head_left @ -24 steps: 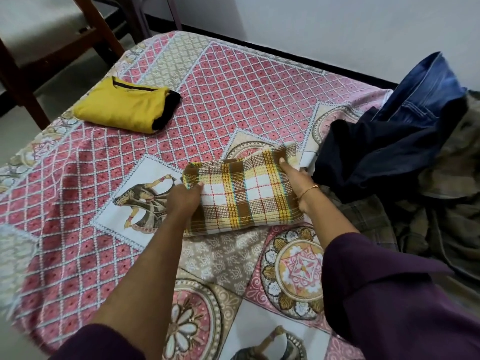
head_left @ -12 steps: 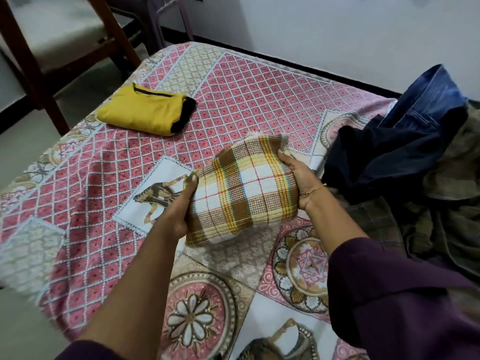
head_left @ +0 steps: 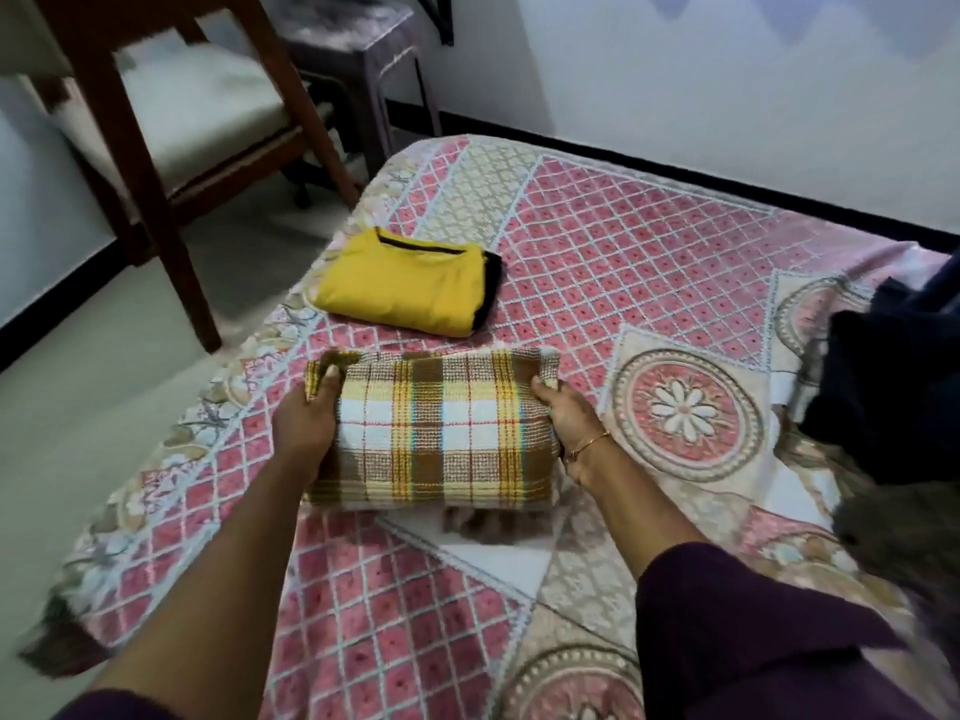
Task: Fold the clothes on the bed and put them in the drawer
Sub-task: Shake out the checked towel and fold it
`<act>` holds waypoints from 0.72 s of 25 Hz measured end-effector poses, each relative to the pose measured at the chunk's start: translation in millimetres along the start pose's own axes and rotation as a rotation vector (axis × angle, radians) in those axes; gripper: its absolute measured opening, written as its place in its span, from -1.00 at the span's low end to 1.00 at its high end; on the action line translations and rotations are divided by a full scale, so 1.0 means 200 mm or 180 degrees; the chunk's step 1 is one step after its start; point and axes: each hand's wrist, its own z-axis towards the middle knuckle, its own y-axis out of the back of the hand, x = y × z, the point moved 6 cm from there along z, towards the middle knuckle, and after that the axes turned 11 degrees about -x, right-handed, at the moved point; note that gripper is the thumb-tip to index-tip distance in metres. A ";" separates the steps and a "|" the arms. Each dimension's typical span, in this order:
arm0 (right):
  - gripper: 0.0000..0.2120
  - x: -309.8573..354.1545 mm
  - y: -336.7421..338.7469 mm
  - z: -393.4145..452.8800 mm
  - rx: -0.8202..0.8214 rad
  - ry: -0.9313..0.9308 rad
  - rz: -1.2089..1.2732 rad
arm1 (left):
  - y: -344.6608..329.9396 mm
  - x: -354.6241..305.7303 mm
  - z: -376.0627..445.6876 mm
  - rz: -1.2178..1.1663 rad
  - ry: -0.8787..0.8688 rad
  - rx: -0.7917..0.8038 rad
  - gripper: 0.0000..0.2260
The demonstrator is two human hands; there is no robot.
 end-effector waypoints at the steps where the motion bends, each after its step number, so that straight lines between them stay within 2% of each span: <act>1: -0.78 -0.01 -0.13 0.02 -0.0079 0.0029 -0.0072 | 0.06 -0.01 0.12 0.0181 -0.0151 -0.0150 -0.54; 3: -0.72 0.02 -0.35 0.07 -0.0252 0.0108 -0.0367 | 0.15 -0.03 0.38 0.0434 -0.0361 -0.0302 -0.50; 7: -0.69 -0.01 -0.60 0.23 -0.0622 0.0120 -0.1053 | 0.14 -0.04 0.75 0.0822 -0.0671 -0.0243 -0.44; 13: -0.66 -0.05 -0.63 0.37 -0.1060 -0.0036 -0.1631 | -0.04 0.03 0.93 0.1030 -0.0477 0.0061 -0.39; 18: -0.64 -0.05 -0.65 0.39 -0.1117 -0.0023 -0.1903 | -0.10 0.08 0.96 0.1554 -0.0408 0.0142 -0.34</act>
